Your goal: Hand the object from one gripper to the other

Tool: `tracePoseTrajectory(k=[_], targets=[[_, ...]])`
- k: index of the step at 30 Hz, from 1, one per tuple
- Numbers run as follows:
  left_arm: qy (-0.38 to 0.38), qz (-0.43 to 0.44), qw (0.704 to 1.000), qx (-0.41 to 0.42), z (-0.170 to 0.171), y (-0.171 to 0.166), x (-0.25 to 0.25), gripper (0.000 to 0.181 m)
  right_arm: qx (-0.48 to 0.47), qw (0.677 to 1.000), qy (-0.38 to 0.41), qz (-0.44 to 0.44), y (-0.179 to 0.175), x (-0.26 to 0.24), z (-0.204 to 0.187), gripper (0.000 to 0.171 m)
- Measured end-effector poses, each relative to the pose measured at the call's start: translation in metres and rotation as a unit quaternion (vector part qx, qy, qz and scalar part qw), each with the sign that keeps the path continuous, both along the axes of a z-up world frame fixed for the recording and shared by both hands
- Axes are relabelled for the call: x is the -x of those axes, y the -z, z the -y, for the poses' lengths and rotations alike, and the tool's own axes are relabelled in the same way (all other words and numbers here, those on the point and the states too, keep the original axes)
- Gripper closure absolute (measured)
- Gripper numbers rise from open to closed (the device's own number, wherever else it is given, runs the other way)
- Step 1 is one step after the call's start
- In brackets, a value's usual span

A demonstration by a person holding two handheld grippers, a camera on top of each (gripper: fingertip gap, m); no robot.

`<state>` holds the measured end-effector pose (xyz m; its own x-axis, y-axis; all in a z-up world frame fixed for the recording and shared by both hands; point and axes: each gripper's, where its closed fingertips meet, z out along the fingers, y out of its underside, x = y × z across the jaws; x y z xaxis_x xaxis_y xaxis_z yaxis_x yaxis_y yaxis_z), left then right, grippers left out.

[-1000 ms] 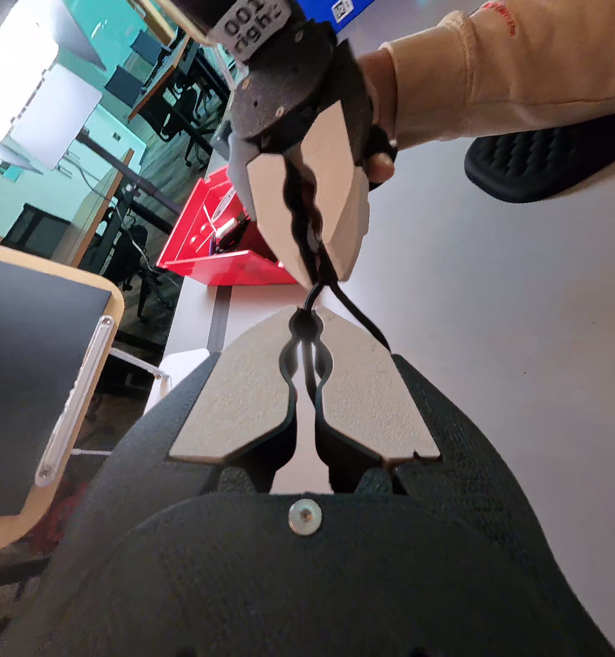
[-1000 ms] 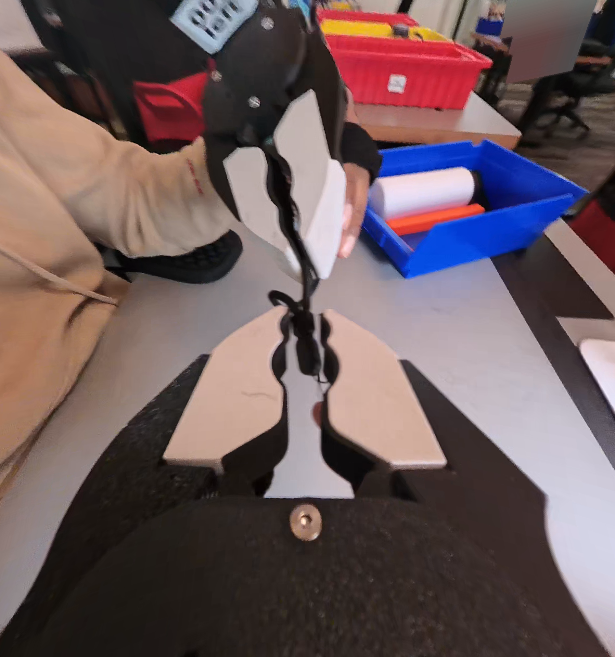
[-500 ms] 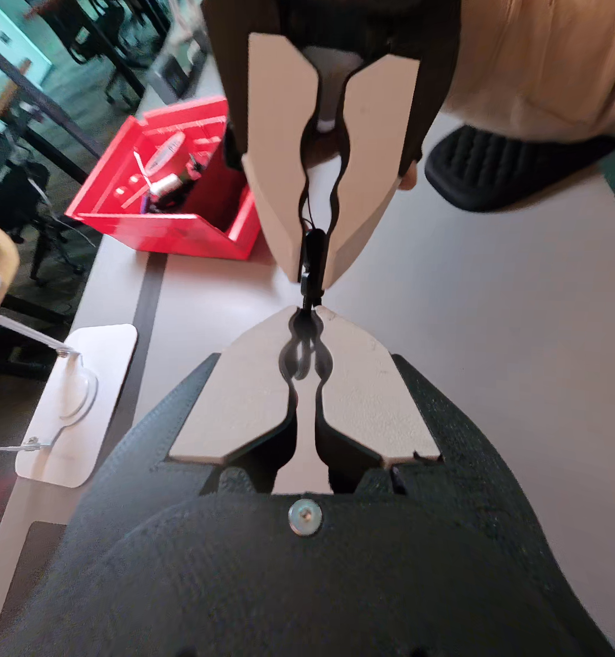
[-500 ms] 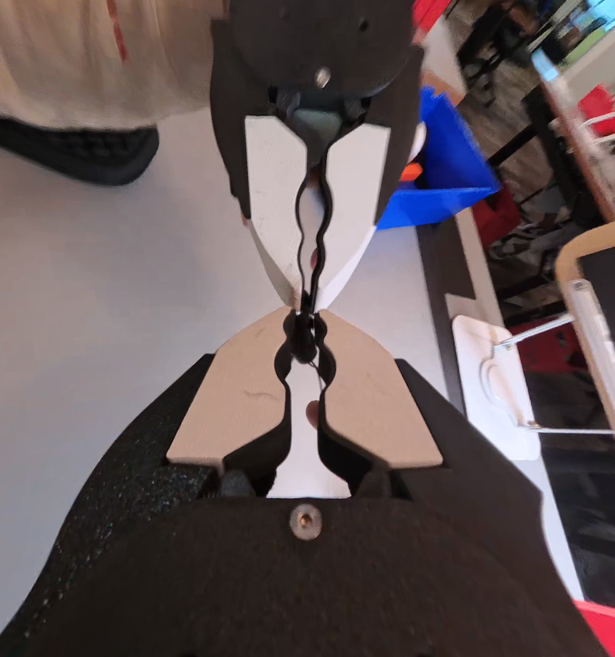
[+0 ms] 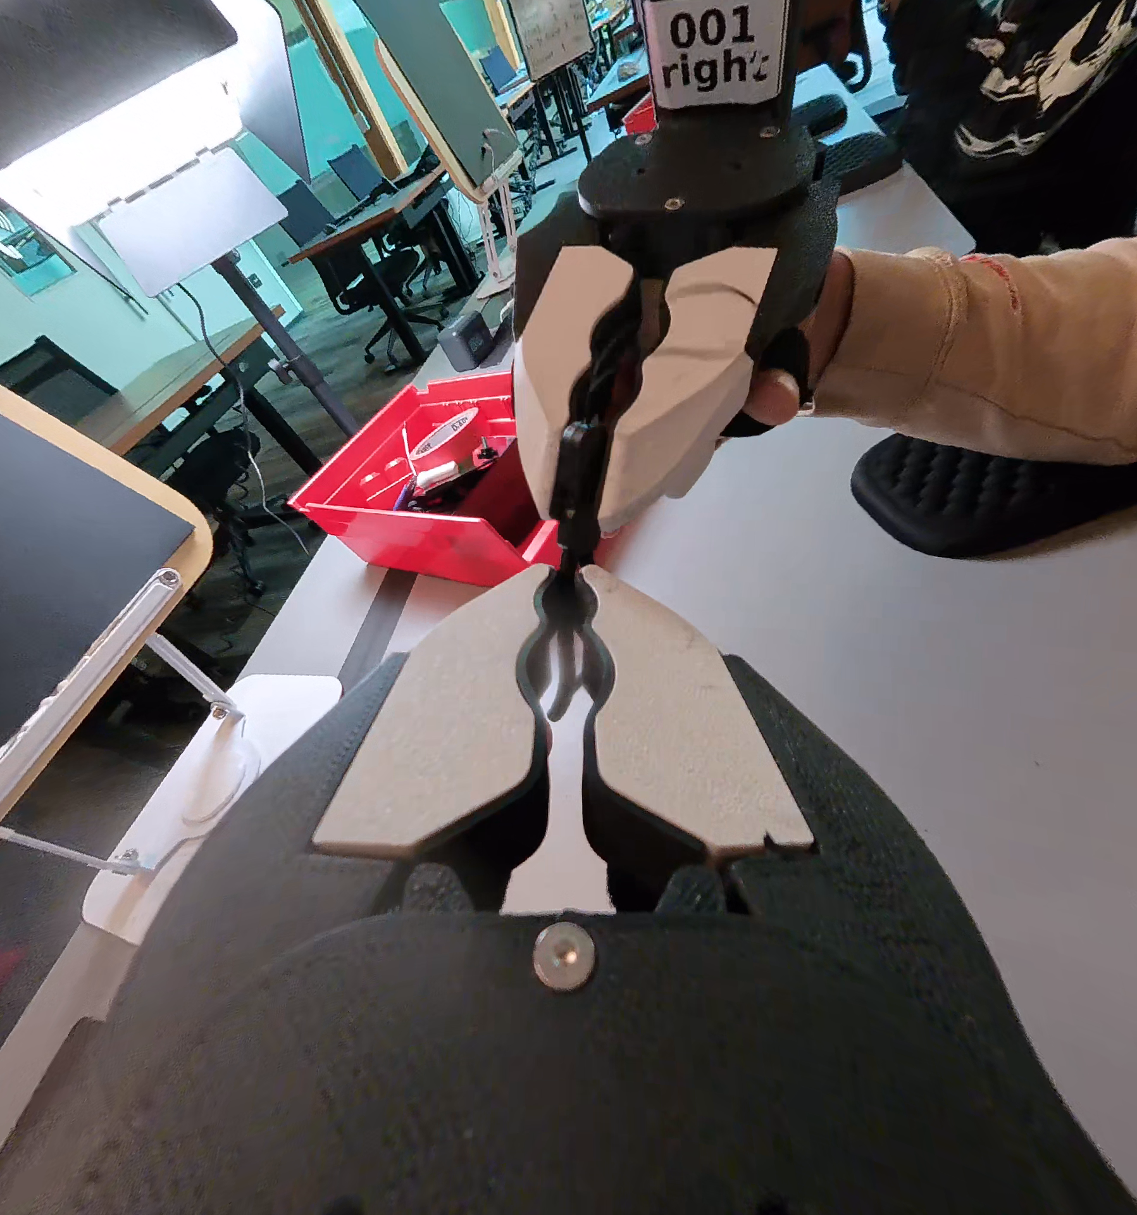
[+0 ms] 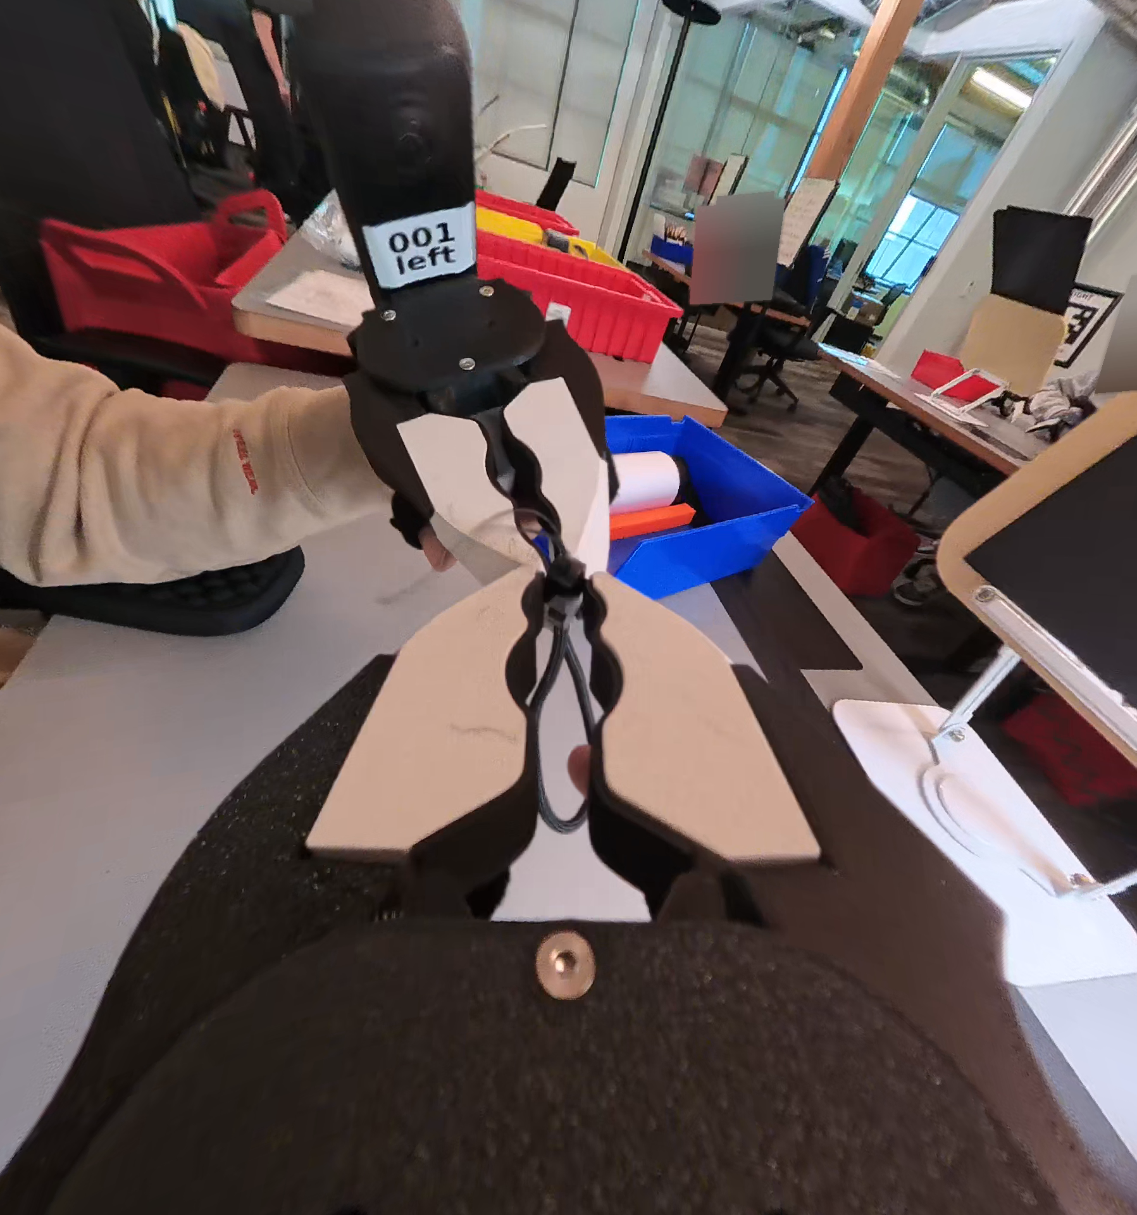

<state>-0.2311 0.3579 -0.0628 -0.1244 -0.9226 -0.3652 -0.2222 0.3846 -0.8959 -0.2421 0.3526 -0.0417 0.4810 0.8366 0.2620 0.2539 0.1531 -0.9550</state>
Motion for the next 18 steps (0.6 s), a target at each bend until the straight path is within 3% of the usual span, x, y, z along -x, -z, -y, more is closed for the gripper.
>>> tracePoseTrajectory(k=[12,18], targets=[[-0.026,0.04,0.998,0.026,-0.012,-0.018,0.008,0.16,0.018,0.999,0.049,-0.009,-0.018,-0.052,-0.003,0.164],[0.031,-0.061,0.997,0.03,0.016,0.021,-0.005,0.148,0.068,0.992,-0.009,0.105,0.027,-0.018,0.011,0.164]])
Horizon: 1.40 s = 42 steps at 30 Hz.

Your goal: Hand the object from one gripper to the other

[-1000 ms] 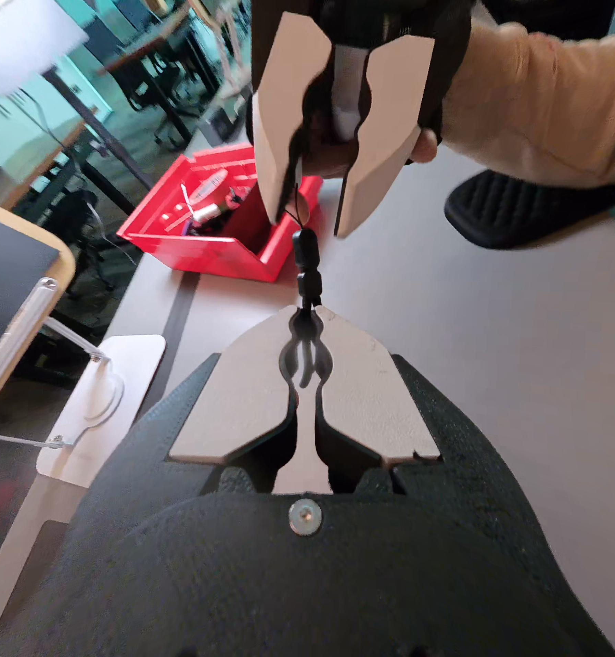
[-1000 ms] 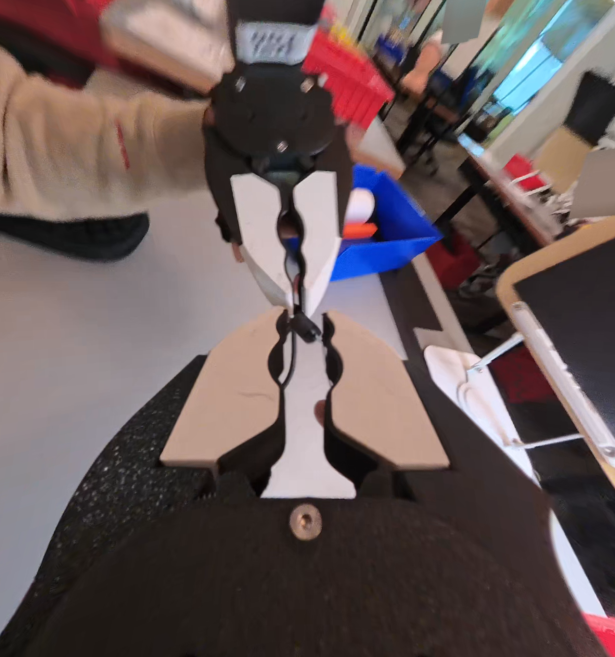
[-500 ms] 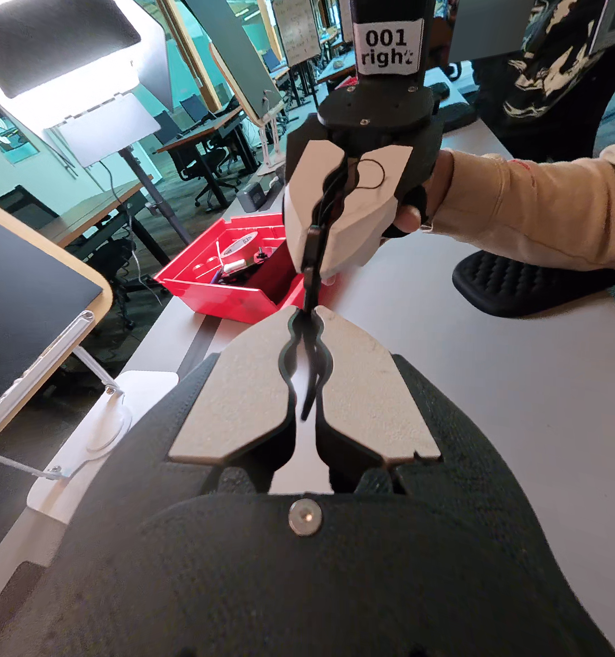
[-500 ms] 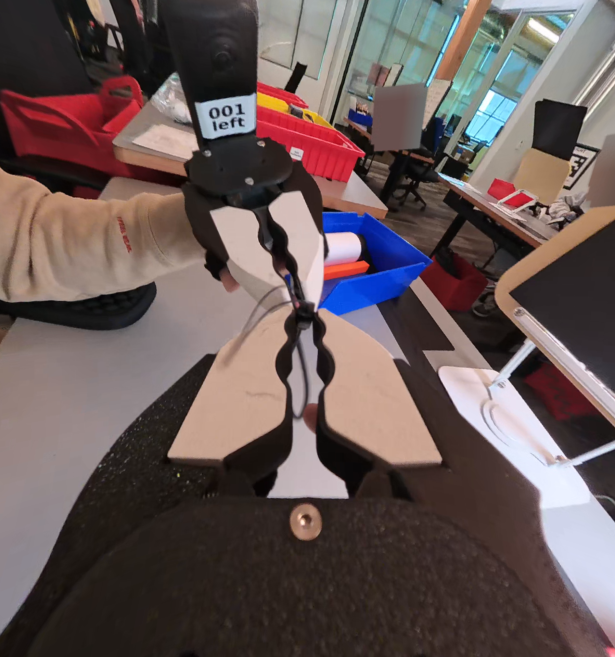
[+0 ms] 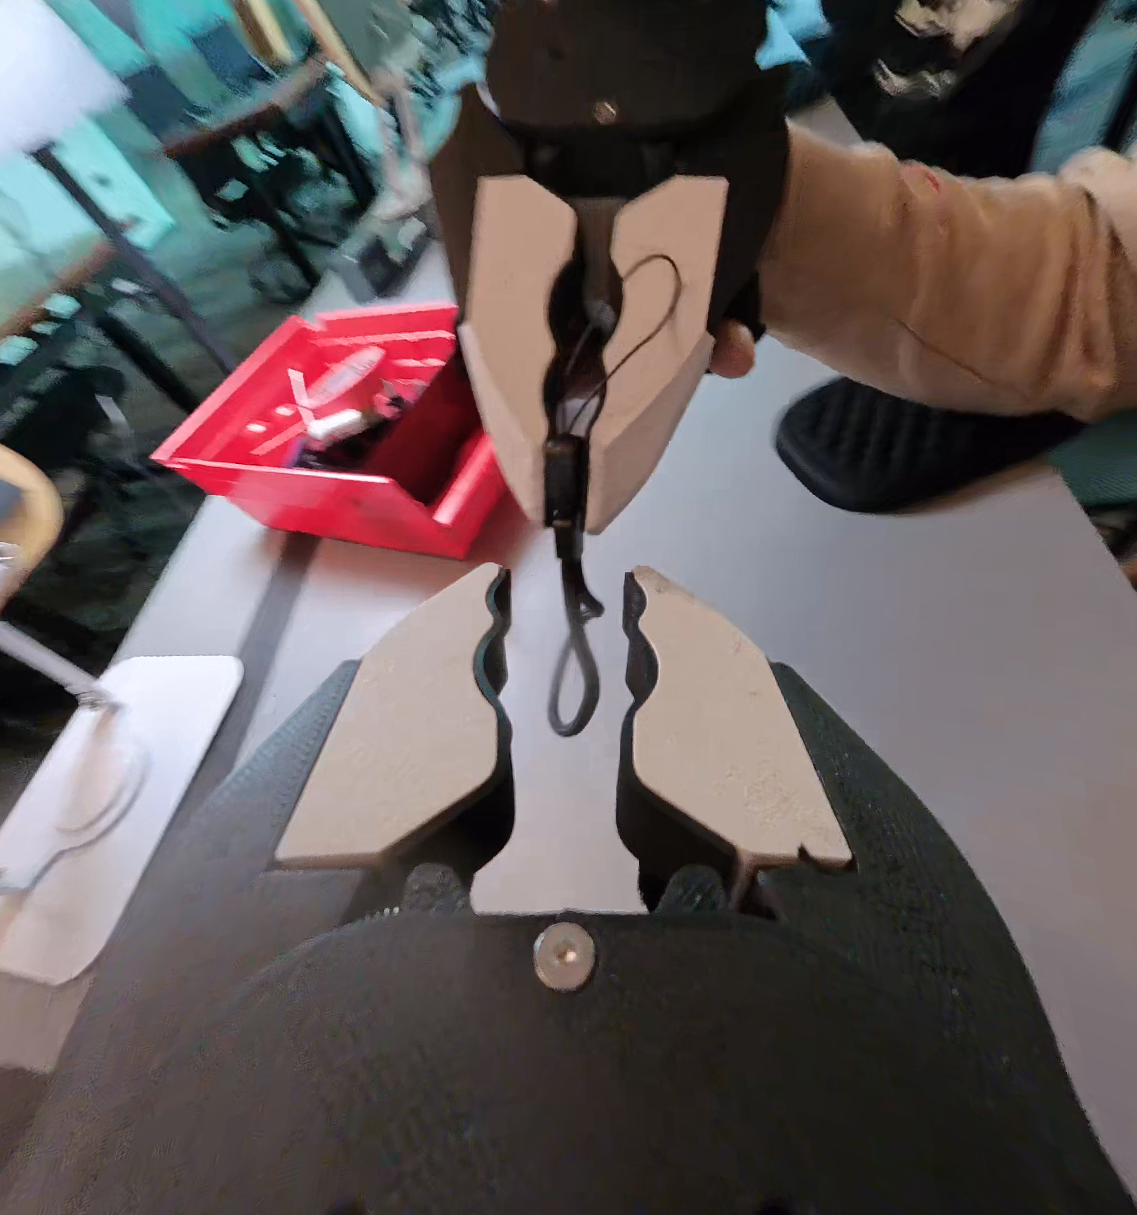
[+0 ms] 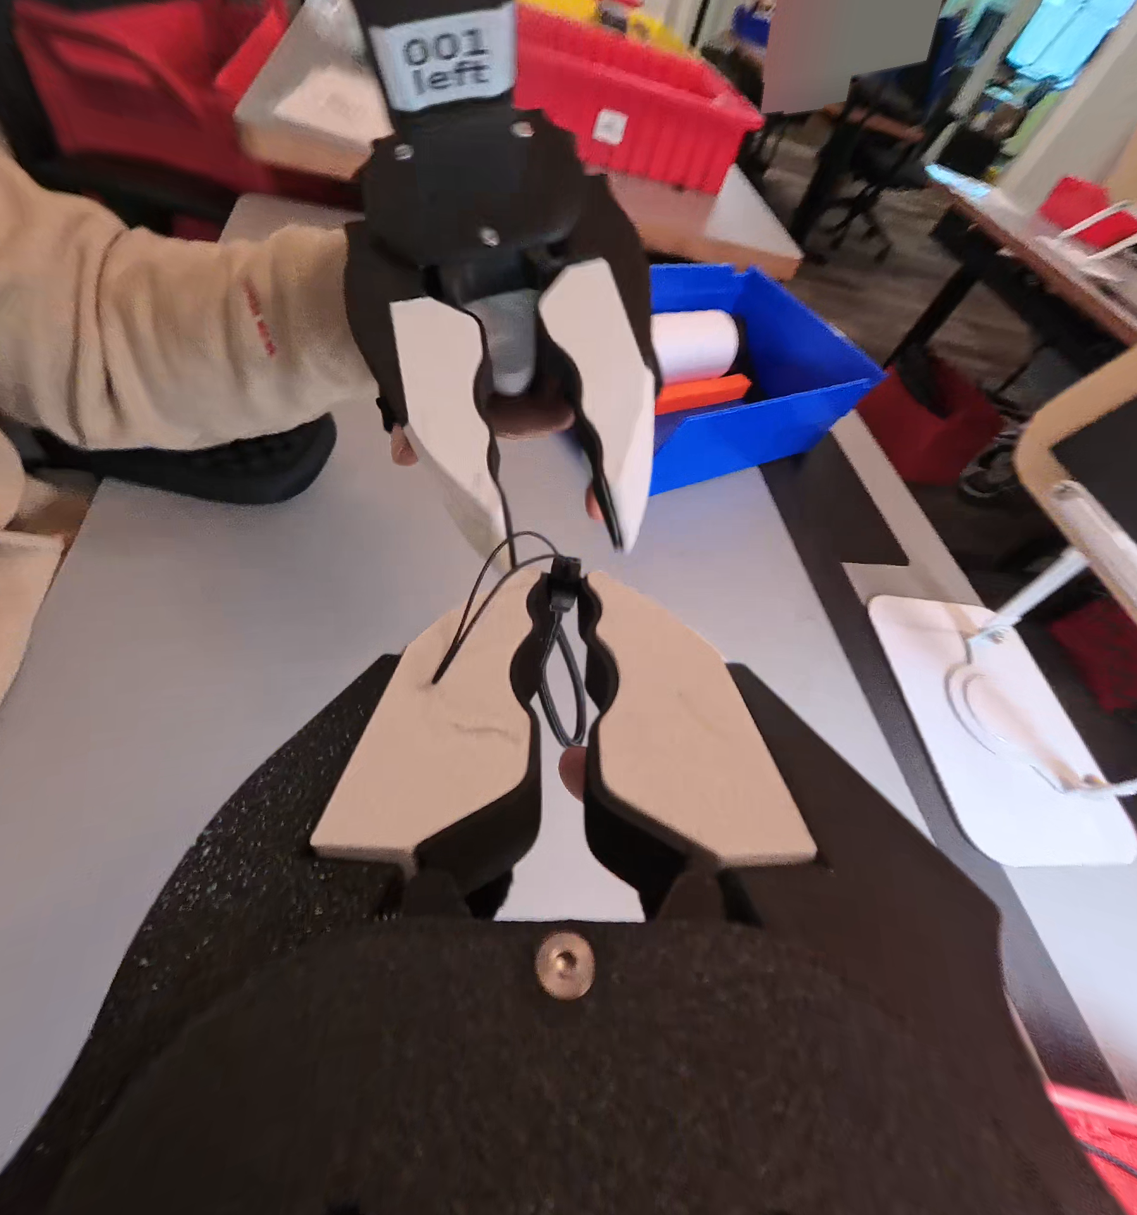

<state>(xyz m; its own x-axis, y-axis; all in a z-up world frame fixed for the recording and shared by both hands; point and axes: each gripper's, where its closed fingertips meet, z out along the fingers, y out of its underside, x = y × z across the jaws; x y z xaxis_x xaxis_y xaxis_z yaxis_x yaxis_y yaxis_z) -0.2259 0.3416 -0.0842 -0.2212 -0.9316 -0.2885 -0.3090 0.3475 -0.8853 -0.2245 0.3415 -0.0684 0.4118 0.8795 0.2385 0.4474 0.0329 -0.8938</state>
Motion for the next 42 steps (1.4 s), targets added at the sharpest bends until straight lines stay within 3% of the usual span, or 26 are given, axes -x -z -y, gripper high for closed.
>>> tracePoseTrajectory(k=[3,21,24,30,34,37,39,42], targets=[[0.045,-0.027,0.999,-0.007,0.015,0.014,0.0,0.175,0.01,0.999,-0.036,0.021,0.009,0.02,0.011,0.164],[0.049,0.031,0.997,0.052,0.009,-0.011,0.005,0.176,-0.018,0.998,-0.035,-0.056,-0.014,0.02,0.007,0.164],[0.046,0.05,0.996,0.054,0.008,-0.016,0.005,0.165,-0.008,0.998,-0.029,-0.051,-0.011,0.016,0.004,0.164],[0.046,0.048,0.997,0.05,0.007,-0.017,0.005,0.175,-0.009,0.998,-0.033,-0.055,-0.012,0.017,0.005,0.164],[0.019,-0.004,0.999,0.034,-0.017,0.008,0.012,0.175,-0.028,0.992,-0.022,-0.124,-0.042,0.001,0.005,0.164],[0.014,-0.036,0.996,0.08,-0.036,0.031,0.019,0.175,-0.045,0.981,0.014,-0.186,-0.073,-0.038,0.005,0.164],[0.027,-0.022,0.994,0.108,-0.035,0.028,0.019,0.175,-0.046,0.983,0.046,-0.173,-0.071,-0.055,-0.001,0.164],[0.014,-0.039,0.996,0.082,-0.038,0.033,0.02,0.175,-0.038,0.982,0.041,-0.178,-0.069,-0.052,-0.003,0.164]])
